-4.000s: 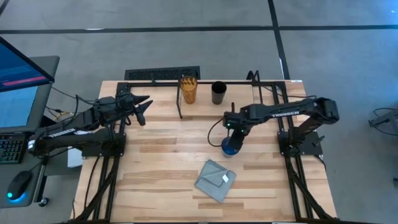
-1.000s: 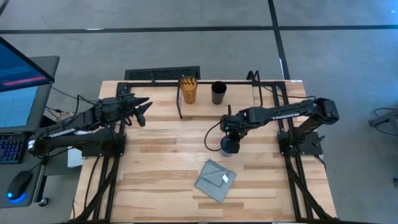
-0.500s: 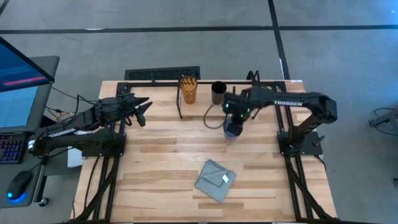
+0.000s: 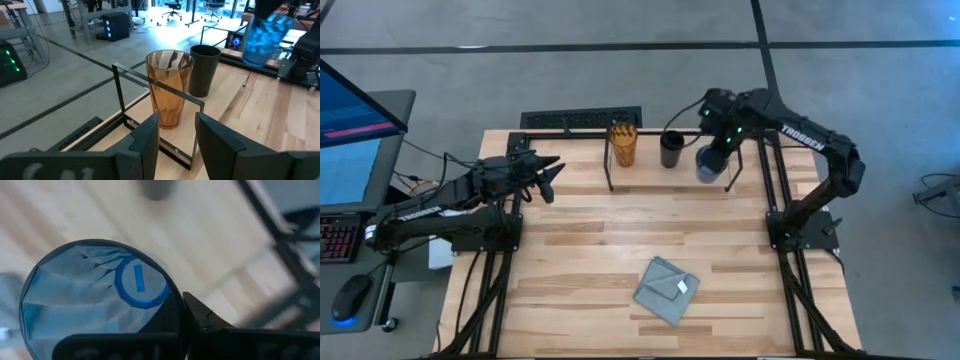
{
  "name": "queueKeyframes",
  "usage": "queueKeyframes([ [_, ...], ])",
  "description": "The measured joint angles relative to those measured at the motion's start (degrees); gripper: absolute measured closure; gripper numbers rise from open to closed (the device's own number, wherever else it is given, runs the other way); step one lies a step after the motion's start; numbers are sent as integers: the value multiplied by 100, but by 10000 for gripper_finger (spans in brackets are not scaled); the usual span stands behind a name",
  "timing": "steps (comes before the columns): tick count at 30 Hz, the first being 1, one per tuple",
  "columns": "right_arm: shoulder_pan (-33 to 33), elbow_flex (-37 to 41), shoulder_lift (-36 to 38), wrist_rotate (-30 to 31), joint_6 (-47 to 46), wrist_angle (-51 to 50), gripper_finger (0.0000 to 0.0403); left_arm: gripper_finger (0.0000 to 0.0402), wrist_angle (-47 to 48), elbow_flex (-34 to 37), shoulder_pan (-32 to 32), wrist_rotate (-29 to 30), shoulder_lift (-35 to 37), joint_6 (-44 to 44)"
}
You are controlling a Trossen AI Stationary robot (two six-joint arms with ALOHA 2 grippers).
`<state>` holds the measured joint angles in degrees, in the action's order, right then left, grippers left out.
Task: Stack small to large cups/mugs on shelf
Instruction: Put the blue cup on the shelf
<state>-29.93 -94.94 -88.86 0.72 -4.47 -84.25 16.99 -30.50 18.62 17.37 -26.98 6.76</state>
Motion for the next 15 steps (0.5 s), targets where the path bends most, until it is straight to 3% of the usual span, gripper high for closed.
queueKeyframes([
  [5,-560,-111,0,135,19,-143,389,283,0,0,1,0,-2,139],
  [15,-1561,35,-50,-69,422,589,389,283,2,0,1,149,-2,510],
])
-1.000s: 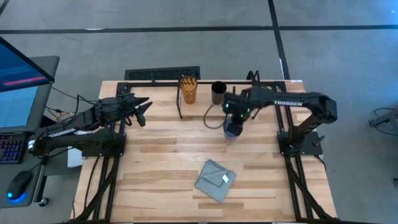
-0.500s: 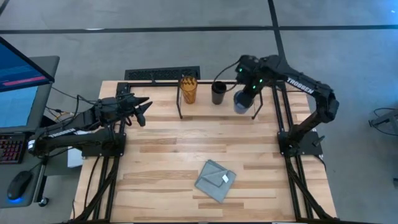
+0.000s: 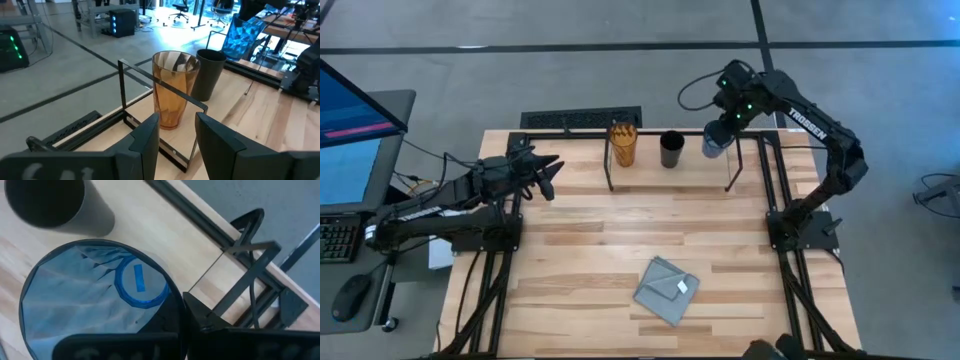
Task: Stack small to large cups/mugs on shelf
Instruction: Put the blue cup on the shelf
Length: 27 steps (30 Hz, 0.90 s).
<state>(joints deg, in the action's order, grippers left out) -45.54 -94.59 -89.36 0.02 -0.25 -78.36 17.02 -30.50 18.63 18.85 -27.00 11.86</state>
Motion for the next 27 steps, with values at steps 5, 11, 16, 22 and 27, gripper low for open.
queueKeyframes([
  [5,-214,236,0,-207,229,349,389,283,0,0,0,0,-1,125],
  [11,-268,796,0,-284,468,791,389,283,0,0,0,4,2,150],
  [16,-336,1207,-2,-313,617,1098,389,283,0,0,0,135,0,345],
  [22,-434,1581,0,-315,642,1393,389,283,2,0,-1,146,2,402],
  [27,-592,1740,0,-311,775,1581,389,283,2,0,-1,147,-1,538],
])
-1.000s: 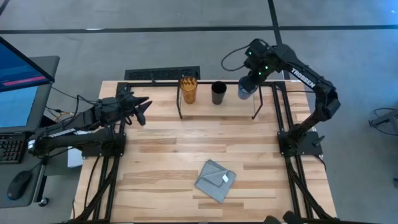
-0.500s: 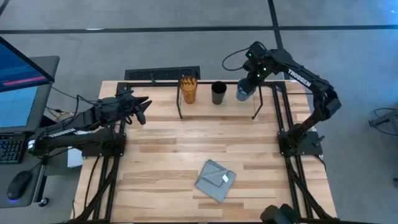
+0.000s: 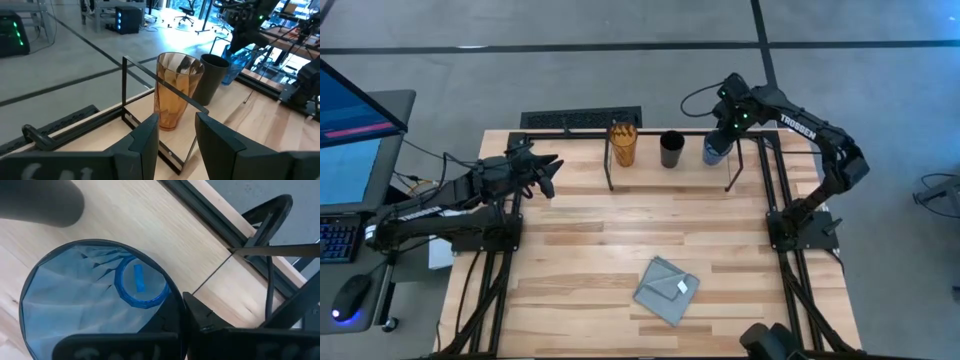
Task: Stack small to large cups/mugs on shelf
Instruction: Put the blue cup on the shelf
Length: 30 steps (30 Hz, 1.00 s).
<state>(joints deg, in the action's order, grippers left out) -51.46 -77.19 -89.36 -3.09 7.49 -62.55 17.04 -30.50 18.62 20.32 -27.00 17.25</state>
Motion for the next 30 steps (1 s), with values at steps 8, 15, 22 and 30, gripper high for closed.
queueKeyframes([
  [8,-113,62,2,-7,125,169,389,283,2,0,1,-1,1,60],
  [15,-68,63,2,12,306,157,388,283,4,0,0,-1,0,60],
  [22,-65,66,2,17,632,178,387,283,4,0,-1,0,0,75],
  [30,-65,66,2,15,1325,175,389,283,32,0,1,-1,2,161],
])
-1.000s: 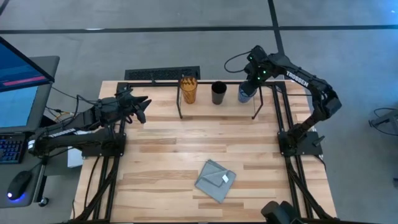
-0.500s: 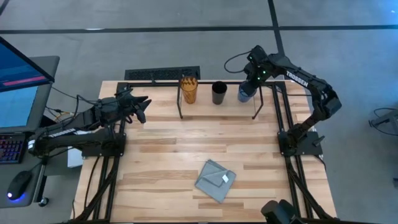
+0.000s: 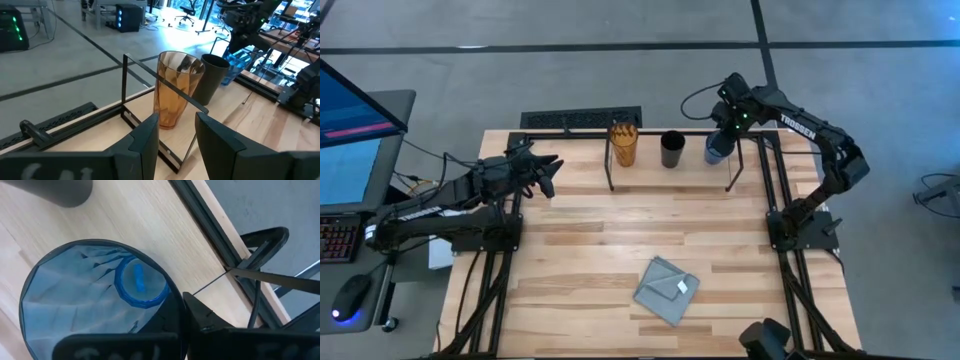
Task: Stack small to large cups/mugs on shelf
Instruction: Put the blue cup on the shelf
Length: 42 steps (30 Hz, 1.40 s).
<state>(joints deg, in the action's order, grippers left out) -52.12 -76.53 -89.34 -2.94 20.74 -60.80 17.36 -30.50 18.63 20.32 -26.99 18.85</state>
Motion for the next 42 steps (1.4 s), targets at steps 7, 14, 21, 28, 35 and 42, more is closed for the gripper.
queueKeyframes([
  [7,28,0,0,-20,499,-2,390,283,5,0,0,-33,-2,46],
  [14,250,-2,0,-15,1040,73,388,283,36,0,-1,-37,-2,48],
  [21,457,-42,-363,105,1210,171,389,283,38,0,0,-43,-2,48],
  [28,475,-144,-662,197,1118,137,386,283,220,0,0,-105,-2,199],
  [35,352,-423,-539,695,1125,-3,388,283,294,-1,0,-82,0,221],
  [42,262,-452,-562,666,1127,-332,388,283,287,0,0,-53,-2,212],
])
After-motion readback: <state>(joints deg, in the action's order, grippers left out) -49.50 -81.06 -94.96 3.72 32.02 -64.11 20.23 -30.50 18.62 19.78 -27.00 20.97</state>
